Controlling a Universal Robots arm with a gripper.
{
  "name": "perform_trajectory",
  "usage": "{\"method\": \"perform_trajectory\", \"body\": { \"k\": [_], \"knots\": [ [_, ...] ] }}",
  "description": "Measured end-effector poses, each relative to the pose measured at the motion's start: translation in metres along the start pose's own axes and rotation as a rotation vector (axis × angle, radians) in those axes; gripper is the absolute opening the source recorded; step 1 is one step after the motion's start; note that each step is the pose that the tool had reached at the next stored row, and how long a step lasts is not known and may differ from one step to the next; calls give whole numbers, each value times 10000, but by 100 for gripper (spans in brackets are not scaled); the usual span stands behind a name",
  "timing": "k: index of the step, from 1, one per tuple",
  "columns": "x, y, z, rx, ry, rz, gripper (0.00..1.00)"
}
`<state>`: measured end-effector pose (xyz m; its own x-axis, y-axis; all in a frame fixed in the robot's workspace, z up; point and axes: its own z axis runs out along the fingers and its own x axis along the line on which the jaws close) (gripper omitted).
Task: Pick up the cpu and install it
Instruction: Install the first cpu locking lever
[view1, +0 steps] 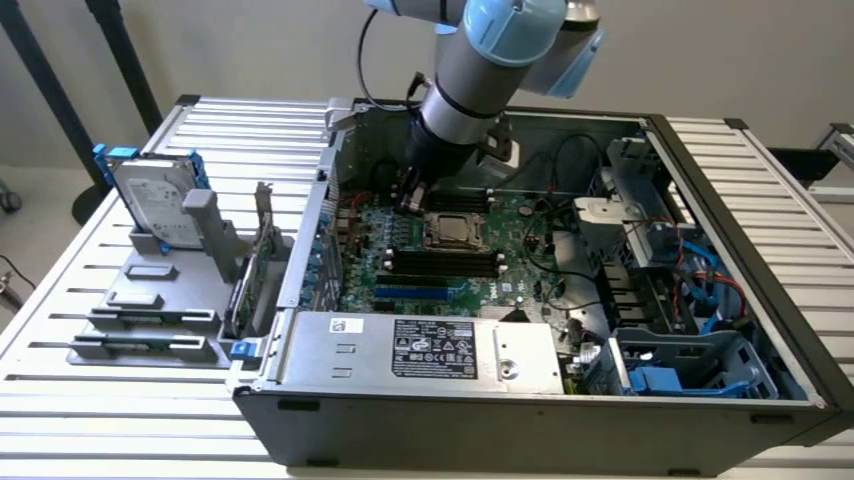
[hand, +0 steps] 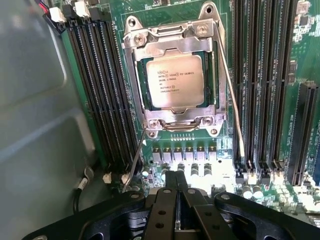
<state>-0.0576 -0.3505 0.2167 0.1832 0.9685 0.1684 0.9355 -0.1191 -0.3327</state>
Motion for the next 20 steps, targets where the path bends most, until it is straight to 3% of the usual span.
{"method": "perform_trajectory", "body": {
  "k": [3,7,11,15,20],
  "knots": [
    [0,-2,-7,74,105,234,11],
    [2,-11,-33,66,328,549,11],
    [3,-30,-81,56,504,763,11],
    [-37,-38,-119,34,529,802,11],
    [-52,-53,-156,-113,555,771,11]
  ]
}}
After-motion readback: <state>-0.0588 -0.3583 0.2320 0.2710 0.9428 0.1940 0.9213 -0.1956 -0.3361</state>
